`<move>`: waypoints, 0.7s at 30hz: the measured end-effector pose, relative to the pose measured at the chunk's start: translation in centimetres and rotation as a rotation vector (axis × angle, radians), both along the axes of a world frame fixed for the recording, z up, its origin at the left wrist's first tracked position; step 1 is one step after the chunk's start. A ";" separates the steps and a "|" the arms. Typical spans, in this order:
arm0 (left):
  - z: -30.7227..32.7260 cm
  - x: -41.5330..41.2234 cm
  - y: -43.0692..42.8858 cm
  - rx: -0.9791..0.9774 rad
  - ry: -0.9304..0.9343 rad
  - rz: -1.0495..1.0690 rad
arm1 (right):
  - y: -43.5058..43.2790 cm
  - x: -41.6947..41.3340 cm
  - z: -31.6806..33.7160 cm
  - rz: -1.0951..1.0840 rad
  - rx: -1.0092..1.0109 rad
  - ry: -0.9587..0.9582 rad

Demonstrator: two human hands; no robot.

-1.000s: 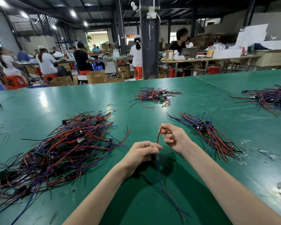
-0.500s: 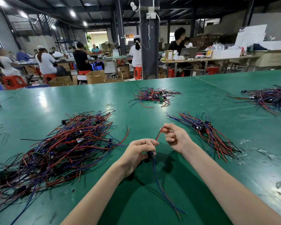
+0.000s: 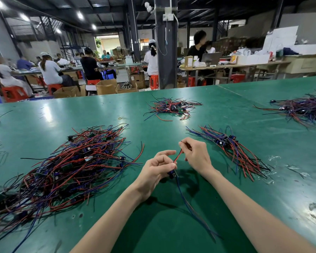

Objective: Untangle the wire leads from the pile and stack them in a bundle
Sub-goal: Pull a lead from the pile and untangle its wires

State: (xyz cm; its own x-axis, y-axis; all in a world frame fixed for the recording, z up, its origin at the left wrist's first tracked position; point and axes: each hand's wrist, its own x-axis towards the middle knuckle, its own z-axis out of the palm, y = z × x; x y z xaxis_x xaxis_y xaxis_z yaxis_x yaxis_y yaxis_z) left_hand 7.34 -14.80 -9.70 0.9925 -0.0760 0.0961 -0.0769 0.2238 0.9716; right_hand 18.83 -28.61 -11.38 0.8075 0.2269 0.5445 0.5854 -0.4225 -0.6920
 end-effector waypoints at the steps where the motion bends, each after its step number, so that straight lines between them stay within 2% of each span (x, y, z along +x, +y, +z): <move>1: 0.0 0.0 0.0 0.000 -0.001 0.009 | 0.0 -0.1 0.0 -0.004 -0.059 -0.086; 4: -0.1 0.1 0.1 -0.006 -0.014 -0.004 | -0.1 -0.1 0.1 -0.023 -0.139 -0.229; 9: -0.1 0.2 0.1 -0.058 -0.028 -0.041 | 0.0 -0.5 0.2 -0.006 -0.156 -0.247; 14: 0.2 0.1 -0.1 -0.151 -0.033 -0.036 | 0.1 -0.6 0.2 0.005 -0.120 -0.168; 21: 0.3 0.2 -0.2 -0.072 -0.119 0.089 | 0.5 -1.0 0.0 0.088 -0.102 -0.001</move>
State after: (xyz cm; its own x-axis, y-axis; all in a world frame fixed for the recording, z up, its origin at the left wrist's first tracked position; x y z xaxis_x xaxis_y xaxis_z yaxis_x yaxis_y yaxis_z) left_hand 7.54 -15.01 -9.38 0.9763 0.0230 0.2152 -0.2130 0.2801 0.9361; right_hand 17.82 -28.08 -11.36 0.7817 0.3510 0.5156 0.6237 -0.4377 -0.6476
